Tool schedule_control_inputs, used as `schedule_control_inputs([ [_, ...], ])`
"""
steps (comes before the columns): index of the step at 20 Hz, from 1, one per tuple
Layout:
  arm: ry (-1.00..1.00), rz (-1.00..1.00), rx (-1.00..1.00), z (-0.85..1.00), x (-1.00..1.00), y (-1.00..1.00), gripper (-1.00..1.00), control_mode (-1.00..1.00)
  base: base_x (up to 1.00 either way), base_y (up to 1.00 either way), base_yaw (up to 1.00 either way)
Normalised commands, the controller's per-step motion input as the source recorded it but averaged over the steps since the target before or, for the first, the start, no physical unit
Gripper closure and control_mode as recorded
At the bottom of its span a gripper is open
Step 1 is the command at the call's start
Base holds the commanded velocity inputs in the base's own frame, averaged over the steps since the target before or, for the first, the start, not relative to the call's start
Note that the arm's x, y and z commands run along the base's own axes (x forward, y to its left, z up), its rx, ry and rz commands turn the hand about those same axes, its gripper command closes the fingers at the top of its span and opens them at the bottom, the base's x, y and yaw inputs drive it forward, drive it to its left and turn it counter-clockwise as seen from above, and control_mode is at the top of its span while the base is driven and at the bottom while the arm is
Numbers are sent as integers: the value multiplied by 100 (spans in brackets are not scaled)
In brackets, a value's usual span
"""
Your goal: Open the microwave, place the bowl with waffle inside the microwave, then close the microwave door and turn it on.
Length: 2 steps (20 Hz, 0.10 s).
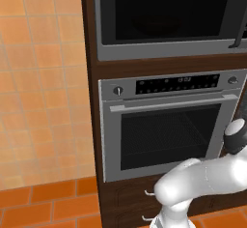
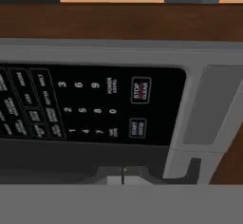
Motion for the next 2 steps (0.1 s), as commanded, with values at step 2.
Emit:
schedule_control_inputs([
  [2,-29,0,-3,-21,-100,59,100,-100,0,0,0],
])
